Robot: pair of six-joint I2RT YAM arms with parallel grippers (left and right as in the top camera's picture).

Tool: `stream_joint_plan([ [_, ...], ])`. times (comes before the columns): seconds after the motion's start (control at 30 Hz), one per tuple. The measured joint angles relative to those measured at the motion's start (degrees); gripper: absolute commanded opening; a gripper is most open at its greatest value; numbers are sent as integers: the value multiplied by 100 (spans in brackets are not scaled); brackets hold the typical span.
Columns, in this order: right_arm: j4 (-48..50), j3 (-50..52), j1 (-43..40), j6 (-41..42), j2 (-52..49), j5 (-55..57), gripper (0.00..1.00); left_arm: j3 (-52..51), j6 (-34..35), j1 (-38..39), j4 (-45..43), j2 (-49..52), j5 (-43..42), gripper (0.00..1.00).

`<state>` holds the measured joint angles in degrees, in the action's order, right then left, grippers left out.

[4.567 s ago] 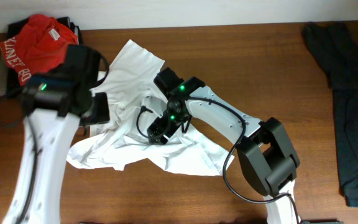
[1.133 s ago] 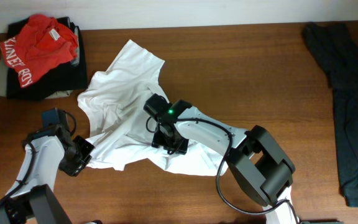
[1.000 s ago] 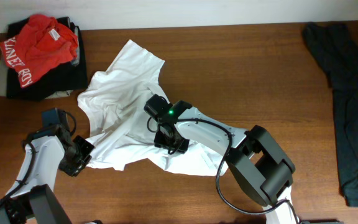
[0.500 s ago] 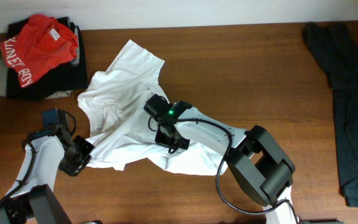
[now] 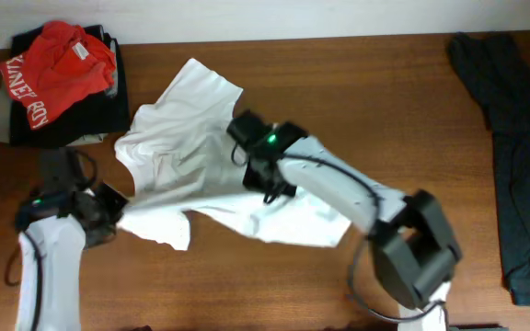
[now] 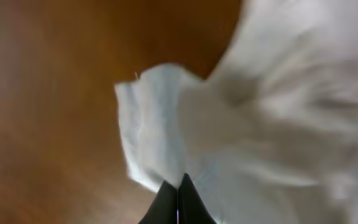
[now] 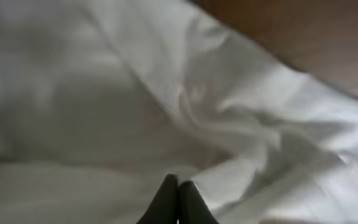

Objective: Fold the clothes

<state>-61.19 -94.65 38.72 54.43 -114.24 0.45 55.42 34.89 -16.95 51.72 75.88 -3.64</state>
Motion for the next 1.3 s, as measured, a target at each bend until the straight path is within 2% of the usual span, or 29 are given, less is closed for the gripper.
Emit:
stream_joint_plan([
  [0.33, -1025, -1838, -811, -1099, 1375, -81, 4, 1884, -83, 101, 424, -1467, -527, 1],
  [0.53, -1539, -2918, -1340, -1554, 1952, -289, 4, 3318, -149, 179, 741, -1779, -1147, 1],
  [0.67, -1759, -3239, -1650, -1716, 2350, -503, 4, 4033, -192, 192, 1128, -1867, -1480, 1],
  [0.87, -2245, -3285, -1834, -1784, 2492, -586, 4, 4140, -365, 197, 1823, -1805, -1718, 1],
  [0.93, -2293, -3285, -1838, -1808, 2441, -568, 13, 4140, -428, 197, 1867, -1648, -1727, 1],
  [1.07, -2409, -3285, -2271, -1895, 2417, 452, 15, 4140, -557, 4, 1904, -1403, -955, 1],
  [1.13, -2476, -3285, -2365, -1908, 2376, 758, 10, 4140, -634, 4, 2015, -1327, -697, 1],
  [1.2, -2634, -3285, -2363, -1930, 2245, 901, 10, 4140, -702, 4, 2227, -1257, -546, 1],
  [1.3, -2817, -3285, -2363, -1954, 1880, 935, 18, 4144, -748, 4, 2531, -1097, -444, 1],
])
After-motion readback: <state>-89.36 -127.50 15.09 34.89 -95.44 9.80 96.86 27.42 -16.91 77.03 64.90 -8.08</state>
